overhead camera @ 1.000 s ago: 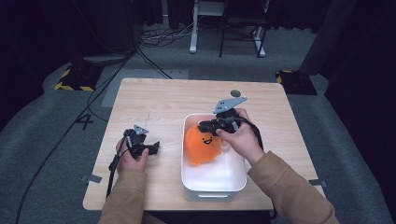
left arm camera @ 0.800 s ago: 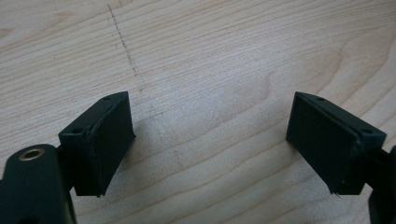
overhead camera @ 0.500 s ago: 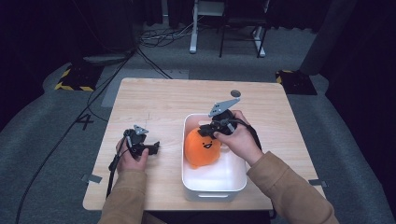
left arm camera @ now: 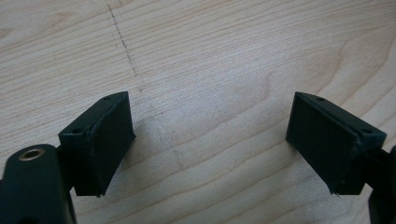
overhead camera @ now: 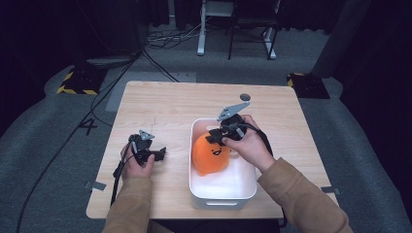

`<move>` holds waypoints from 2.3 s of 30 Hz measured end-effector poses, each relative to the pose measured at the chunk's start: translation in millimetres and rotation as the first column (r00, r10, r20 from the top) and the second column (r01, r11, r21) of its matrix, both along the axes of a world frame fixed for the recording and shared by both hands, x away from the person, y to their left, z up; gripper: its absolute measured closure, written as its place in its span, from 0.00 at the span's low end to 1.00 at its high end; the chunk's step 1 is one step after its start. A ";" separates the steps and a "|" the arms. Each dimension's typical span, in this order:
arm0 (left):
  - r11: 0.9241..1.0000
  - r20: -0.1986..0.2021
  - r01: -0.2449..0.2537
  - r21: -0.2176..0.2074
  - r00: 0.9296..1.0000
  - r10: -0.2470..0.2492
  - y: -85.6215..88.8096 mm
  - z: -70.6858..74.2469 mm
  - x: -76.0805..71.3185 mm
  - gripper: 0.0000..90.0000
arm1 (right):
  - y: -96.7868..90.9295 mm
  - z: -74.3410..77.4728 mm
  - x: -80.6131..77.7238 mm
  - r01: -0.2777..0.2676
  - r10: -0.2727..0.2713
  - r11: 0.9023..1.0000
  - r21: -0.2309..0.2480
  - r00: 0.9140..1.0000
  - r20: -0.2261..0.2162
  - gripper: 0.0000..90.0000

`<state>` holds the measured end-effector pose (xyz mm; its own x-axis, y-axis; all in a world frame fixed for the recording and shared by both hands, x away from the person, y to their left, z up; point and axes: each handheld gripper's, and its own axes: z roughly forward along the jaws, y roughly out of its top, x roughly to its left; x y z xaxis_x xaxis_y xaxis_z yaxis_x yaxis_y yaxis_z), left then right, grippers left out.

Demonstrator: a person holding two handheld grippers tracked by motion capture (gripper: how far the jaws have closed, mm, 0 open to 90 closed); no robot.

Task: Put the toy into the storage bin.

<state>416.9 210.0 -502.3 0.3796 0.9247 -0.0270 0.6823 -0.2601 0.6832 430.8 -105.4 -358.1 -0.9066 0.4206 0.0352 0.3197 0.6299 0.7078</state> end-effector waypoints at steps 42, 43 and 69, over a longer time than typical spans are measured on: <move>1.000 0.000 0.000 0.000 1.000 0.000 0.0 0.0 0.0 0.17 | -89.8 44.6 -0.2 0.131 -0.150 0.973 0.192 0.985 0.090 0.47; 1.000 0.000 0.000 0.000 1.000 0.000 0.0 0.0 0.0 0.17 | -92.9 45.6 -0.7 0.143 -0.162 0.971 0.192 0.983 0.087 0.45; 1.000 0.000 0.003 -0.006 1.000 -0.003 -0.8 -0.2 0.3 0.17 | -189.4 40.3 -17.0 0.312 -0.324 0.940 0.139 0.943 0.070 0.21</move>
